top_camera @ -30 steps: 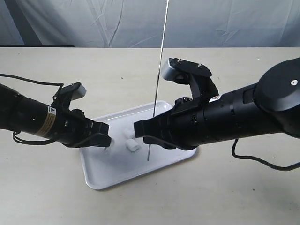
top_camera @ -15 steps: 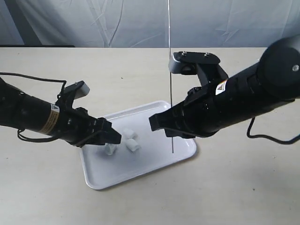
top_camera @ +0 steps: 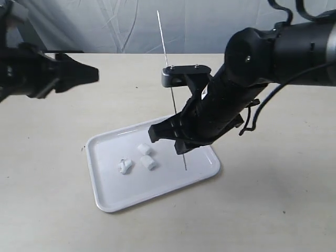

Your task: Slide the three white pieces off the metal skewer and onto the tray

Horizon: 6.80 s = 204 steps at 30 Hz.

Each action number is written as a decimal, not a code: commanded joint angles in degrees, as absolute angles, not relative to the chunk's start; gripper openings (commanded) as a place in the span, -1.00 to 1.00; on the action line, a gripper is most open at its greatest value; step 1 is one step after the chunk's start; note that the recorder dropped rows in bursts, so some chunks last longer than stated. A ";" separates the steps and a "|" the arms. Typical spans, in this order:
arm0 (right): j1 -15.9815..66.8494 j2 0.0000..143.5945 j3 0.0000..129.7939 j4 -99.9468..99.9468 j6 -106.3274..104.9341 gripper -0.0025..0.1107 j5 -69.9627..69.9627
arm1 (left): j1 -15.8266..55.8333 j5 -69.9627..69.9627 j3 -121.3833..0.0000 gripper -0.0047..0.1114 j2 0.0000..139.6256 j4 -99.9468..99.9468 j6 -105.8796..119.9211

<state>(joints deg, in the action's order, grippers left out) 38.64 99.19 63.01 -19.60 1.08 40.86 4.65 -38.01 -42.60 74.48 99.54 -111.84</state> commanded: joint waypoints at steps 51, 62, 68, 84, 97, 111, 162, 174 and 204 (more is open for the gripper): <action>38.32 113.60 71.78 -16.04 2.59 -0.86 61.28 | -9.69 -46.37 -37.56 -0.11 34.60 99.95 -118.41; 38.32 113.18 71.78 -15.27 3.07 -0.54 57.71 | -9.69 -47.69 -37.56 -0.34 32.90 99.95 -119.44; 38.32 108.73 75.21 -6.03 3.07 -0.60 59.02 | -9.69 -52.16 -37.56 -0.68 29.03 99.95 -118.29; 32.96 78.84 57.73 1.41 -7.66 -0.97 50.24 | -4.37 -69.96 -37.04 -0.92 18.78 99.80 -119.88; 32.96 65.06 31.78 -2.41 -7.66 -0.97 21.75 | -3.96 -68.92 -32.21 -0.92 18.67 99.95 -101.07; 32.96 56.35 31.78 -0.66 -7.55 -0.97 24.93 | -3.96 -18.46 -11.21 -0.92 18.67 97.72 -101.52; 5.78 18.62 23.53 20.95 20.30 -0.97 30.29 | -3.95 15.84 0.00 -0.92 0.00 -4.20 3.47; -1.38 17.75 22.91 17.09 21.59 -0.97 27.21 | -3.83 15.35 0.00 -0.92 0.00 0.00 -1.28; -1.66 0.00 0.00 -2.47 -7.15 -0.97 16.51 | -3.74 12.81 0.00 -0.92 0.00 0.00 -0.91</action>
